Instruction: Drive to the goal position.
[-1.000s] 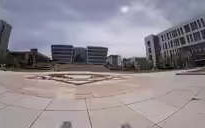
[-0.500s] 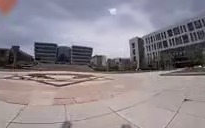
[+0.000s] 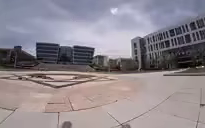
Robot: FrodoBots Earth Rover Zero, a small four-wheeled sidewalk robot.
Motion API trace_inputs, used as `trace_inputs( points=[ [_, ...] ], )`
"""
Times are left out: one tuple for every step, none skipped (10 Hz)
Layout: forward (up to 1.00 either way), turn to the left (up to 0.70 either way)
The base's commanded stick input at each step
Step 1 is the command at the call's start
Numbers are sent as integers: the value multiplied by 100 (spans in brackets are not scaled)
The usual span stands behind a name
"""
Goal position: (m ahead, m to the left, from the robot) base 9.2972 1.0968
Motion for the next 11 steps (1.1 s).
trace_inputs(
  points=[
    [70, 0],
    [70, 0],
    [70, 1],
    [70, 2],
    [70, 2],
    [70, 2],
    [70, 2],
    [70, 2],
    [70, 2],
    [70, 2],
    [70, 2]
  ],
)
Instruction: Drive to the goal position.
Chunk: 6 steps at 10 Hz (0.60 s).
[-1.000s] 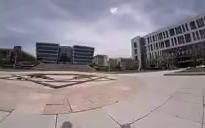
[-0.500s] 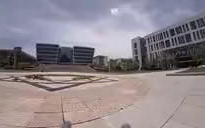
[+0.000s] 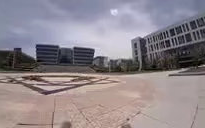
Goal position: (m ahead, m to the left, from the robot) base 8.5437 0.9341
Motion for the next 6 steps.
trace_inputs(
  points=[
    [70, 2],
    [70, 2],
    [70, 2],
    [70, 2],
    [70, 2],
    [70, 2]
  ],
)
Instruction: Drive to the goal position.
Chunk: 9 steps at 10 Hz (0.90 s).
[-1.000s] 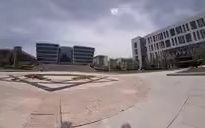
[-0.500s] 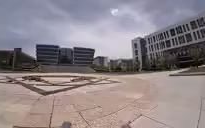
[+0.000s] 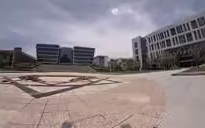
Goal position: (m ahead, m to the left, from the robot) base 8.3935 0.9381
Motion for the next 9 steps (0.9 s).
trace_inputs(
  points=[
    [70, 2],
    [70, 2],
    [70, 2],
    [70, 2],
    [70, 3],
    [70, 2],
    [70, 2],
    [70, 2],
    [70, 2]
  ],
)
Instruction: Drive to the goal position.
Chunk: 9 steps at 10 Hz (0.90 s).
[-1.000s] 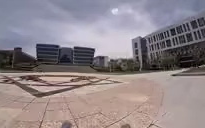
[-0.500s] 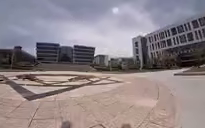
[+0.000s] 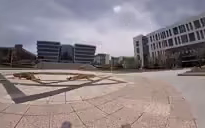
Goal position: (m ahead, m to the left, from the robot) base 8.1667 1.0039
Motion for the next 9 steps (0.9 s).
trace_inputs(
  points=[
    [70, 2],
    [70, 2],
    [70, 2],
    [70, 2],
    [70, 2],
    [70, 2],
    [70, 2],
    [70, 2],
    [70, 2]
  ],
)
